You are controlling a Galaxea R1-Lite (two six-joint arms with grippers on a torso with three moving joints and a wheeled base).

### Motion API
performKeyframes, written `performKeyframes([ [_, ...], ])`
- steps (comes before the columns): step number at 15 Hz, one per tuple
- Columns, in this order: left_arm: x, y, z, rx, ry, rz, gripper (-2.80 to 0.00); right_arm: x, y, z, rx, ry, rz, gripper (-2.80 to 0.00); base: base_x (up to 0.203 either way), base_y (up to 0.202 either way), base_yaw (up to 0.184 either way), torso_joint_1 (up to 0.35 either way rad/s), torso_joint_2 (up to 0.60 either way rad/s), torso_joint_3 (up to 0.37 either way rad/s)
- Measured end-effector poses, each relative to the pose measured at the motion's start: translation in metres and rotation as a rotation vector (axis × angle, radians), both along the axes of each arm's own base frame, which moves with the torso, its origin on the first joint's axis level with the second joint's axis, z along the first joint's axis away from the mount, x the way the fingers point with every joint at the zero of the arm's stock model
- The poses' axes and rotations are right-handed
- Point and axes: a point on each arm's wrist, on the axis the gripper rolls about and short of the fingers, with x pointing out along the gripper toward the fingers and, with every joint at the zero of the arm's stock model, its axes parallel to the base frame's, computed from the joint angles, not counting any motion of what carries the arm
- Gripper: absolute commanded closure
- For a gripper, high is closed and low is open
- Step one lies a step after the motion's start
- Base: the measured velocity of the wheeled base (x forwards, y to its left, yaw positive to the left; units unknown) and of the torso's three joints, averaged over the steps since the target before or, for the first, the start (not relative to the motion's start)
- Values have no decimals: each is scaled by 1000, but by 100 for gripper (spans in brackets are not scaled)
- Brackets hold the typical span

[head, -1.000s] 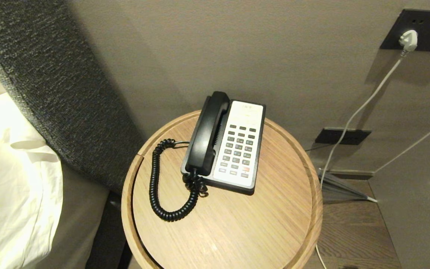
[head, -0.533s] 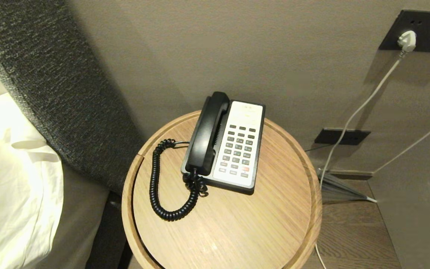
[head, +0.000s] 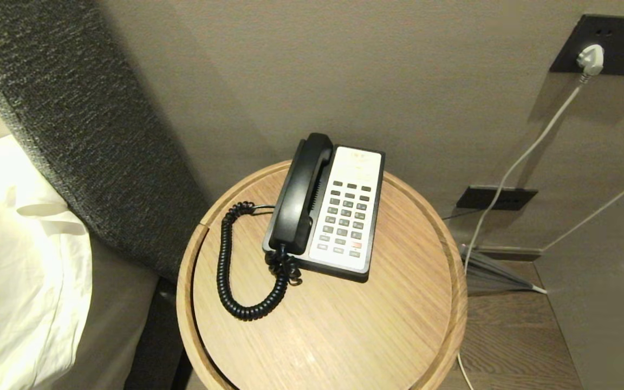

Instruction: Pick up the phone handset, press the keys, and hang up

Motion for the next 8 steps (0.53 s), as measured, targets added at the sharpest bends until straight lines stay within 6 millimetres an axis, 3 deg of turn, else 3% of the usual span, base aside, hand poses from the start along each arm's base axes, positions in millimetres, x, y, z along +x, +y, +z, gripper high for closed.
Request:
performKeyframes([
  [8, 0, 0, 0, 0, 0, 0, 0, -12, 0, -6, 8, -157, 1, 0, 0, 0, 0, 0, 0, 0],
])
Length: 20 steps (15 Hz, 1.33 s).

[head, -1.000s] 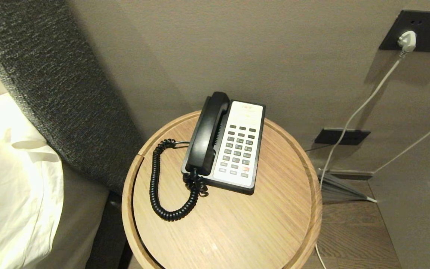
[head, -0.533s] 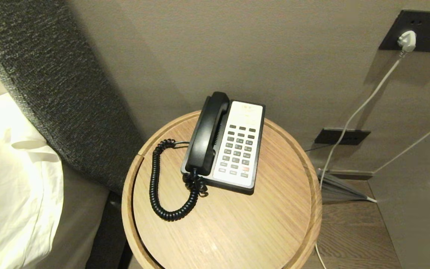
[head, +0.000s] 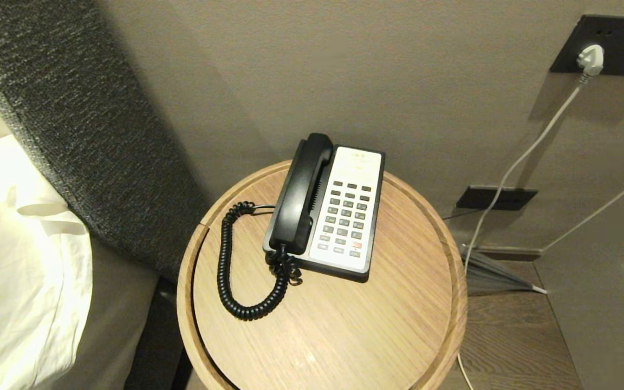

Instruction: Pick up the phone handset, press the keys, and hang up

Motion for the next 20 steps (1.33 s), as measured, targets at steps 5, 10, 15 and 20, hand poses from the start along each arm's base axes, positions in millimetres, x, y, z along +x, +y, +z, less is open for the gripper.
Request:
performKeyframes([
  [5, 0, 0, 0, -1, 0, 0, 0, -1, 0, 0, 9, -12, -1, 0, 0, 0, 0, 0, 0, 0],
  [10, 0, 0, 0, -1, 0, 0, 0, -1, 0, 0, 9, -13, -1, 0, 0, 0, 0, 0, 0, 0],
  [15, 0, 0, 0, -38, -3, 3, 0, -1, 0, 0, 9, -13, -1, 0, 0, 0, 0, 0, 0, 0],
  [20, 0, 0, 1, -51, -5, 6, 0, -1, 0, 0, 9, -13, -1, 0, 0, 0, 0, 1, 2, 135],
])
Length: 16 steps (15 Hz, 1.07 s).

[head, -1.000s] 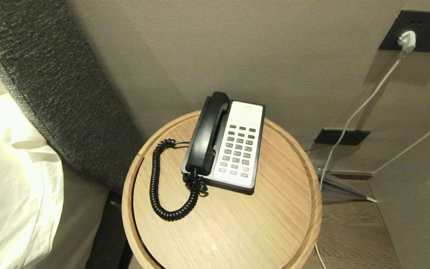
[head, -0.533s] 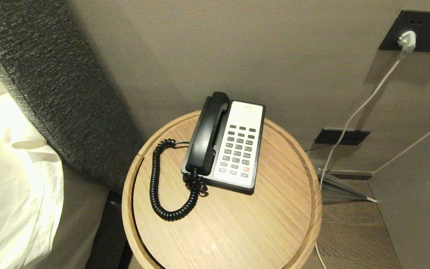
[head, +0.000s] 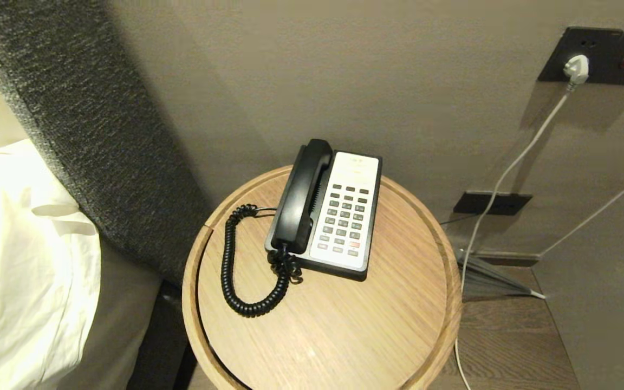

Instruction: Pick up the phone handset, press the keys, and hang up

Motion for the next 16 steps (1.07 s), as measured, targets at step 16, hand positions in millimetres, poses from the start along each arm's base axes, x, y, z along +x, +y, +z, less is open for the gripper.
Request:
performKeyframes([
  [16, 0, 0, 0, -3, -1, -2, 0, 0, 0, 0, 0, 0, 0, 0, 0, 0, 0, 3, 3, 203],
])
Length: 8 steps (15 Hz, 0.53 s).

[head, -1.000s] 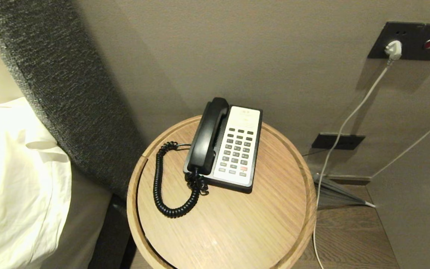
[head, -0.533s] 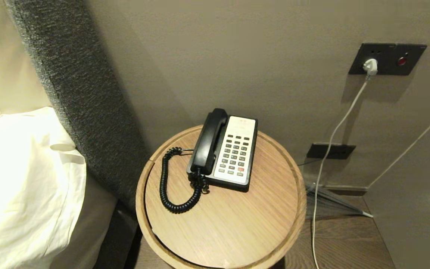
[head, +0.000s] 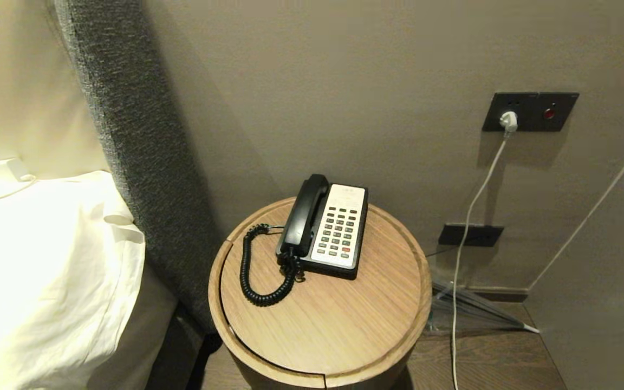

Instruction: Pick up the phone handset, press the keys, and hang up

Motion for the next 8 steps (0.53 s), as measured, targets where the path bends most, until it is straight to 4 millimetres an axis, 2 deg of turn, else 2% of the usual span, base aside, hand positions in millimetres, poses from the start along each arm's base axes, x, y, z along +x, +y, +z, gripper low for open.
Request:
performKeyframes([
  [8, 0, 0, 0, -3, 0, 0, 0, 0, 0, 0, 0, 1, 0, 0, 0, 0, 0, 2, 1, 202],
])
